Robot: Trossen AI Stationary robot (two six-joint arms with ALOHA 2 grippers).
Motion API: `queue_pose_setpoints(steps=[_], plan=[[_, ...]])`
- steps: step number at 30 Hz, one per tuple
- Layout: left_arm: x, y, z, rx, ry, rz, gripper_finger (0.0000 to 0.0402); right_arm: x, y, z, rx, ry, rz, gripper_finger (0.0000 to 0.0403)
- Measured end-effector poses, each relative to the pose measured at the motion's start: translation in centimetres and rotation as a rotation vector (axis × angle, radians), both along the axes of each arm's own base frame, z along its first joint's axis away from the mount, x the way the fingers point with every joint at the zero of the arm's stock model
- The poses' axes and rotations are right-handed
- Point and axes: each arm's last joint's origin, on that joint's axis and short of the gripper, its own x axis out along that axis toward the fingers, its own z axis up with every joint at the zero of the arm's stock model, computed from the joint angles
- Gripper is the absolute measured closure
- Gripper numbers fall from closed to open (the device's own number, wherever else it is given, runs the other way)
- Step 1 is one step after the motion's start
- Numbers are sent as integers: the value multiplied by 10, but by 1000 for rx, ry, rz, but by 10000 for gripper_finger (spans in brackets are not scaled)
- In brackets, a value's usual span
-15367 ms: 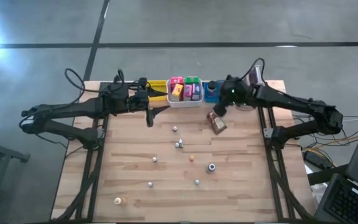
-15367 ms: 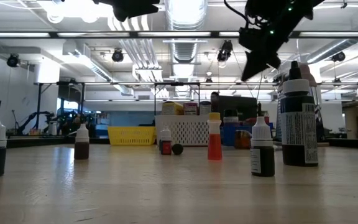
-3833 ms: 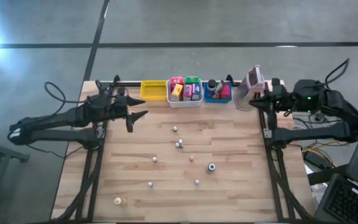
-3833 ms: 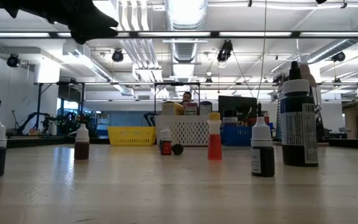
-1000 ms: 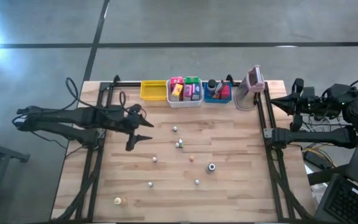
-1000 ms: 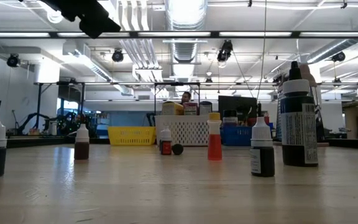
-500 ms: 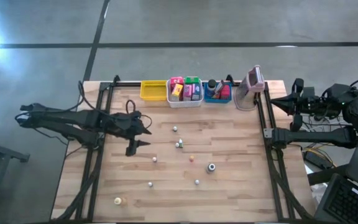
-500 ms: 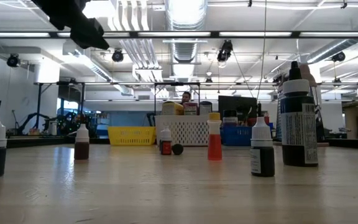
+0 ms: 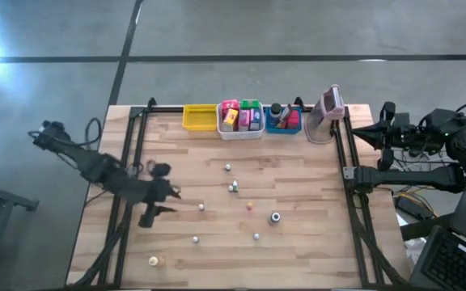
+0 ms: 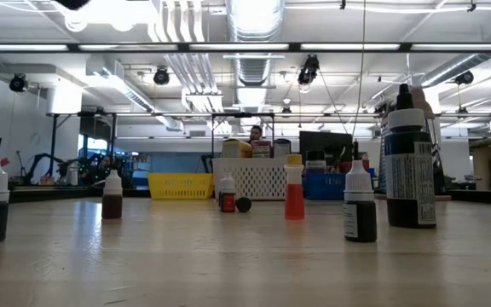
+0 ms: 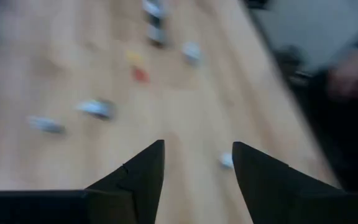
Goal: Pick & Place Kitchen Items
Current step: Put the black food coloring bottle into the yellow basket
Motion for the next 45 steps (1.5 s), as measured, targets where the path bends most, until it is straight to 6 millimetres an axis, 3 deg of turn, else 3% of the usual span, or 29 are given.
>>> queue_pose_setpoints(steps=[5, 11, 19, 26, 30, 35, 45], plan=[[-6, -3, 4, 166, -156, 290, 218, 0, 0, 0, -3, 1, 1, 394], [15, 18, 4, 139, -153, 395, 213, 0, 0, 0, -3, 1, 1, 394], [58, 78, -3, -95, -83, 399, 203, 0, 0, 0, 0, 0, 0, 394], [84, 123, -26, -118, 22, 417, 141, 0, 0, 0, -1, 0, 1, 394], [97, 128, -41, -69, 75, 384, 111, 0, 0, 0, -1, 0, 0, 394], [114, 131, -55, -50, 105, 367, 104, 0, 0, 0, -4, 1, 1, 394], [131, 140, -56, -36, 109, 376, 106, 0, 0, 0, -2, 0, 0, 394]])
